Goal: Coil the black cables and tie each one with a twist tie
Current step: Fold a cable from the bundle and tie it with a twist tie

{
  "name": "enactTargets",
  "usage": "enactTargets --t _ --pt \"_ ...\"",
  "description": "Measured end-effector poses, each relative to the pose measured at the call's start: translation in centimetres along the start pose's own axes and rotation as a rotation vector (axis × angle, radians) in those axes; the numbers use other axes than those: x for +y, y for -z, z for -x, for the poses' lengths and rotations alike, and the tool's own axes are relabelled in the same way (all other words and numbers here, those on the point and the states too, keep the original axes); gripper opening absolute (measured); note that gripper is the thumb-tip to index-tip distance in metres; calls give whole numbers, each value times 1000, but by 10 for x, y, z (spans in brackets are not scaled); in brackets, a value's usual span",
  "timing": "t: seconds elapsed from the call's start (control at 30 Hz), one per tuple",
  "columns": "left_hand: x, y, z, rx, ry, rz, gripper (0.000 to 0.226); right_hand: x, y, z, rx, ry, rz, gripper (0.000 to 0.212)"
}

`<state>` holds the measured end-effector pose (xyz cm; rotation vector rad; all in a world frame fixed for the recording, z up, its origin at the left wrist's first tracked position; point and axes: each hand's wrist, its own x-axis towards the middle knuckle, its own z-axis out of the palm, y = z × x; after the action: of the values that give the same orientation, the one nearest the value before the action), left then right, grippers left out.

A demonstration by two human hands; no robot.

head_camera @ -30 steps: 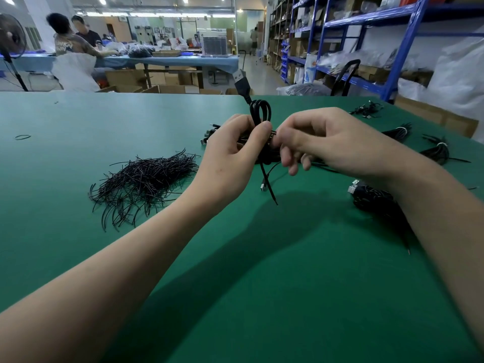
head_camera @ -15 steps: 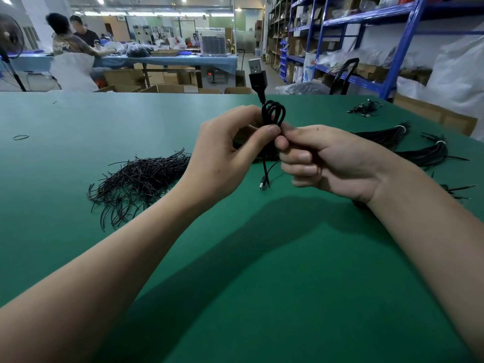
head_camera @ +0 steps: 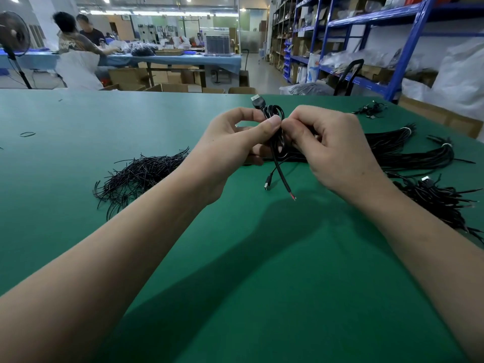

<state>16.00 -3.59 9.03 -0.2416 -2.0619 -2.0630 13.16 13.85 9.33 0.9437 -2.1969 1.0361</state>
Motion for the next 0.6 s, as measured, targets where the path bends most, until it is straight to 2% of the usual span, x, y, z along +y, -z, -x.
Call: enactTargets --t 0.07,0.13,0.27,0.37,0.47,0.6 --pt "1 -2 2 6 -35 42 29 2 3 -2 10 12 50 33" --pt "0 -3 3 -22 -160 31 28 6 5 -5 -22 -71 -37 35" --pt "-6 -1 1 -58 -415 -418 38 12 2 -6 -132 -354 -520 35" --pt "-9 4 0 56 -481 -651 26 14 -4 -5 -209 -492 -643 36" --pt "-11 9 -2 119 -519 -790 15 13 -8 -5 -218 -512 -643 37" --pt "-11 5 -1 137 -511 -743 14 7 -10 -4 -118 -382 -524 36"
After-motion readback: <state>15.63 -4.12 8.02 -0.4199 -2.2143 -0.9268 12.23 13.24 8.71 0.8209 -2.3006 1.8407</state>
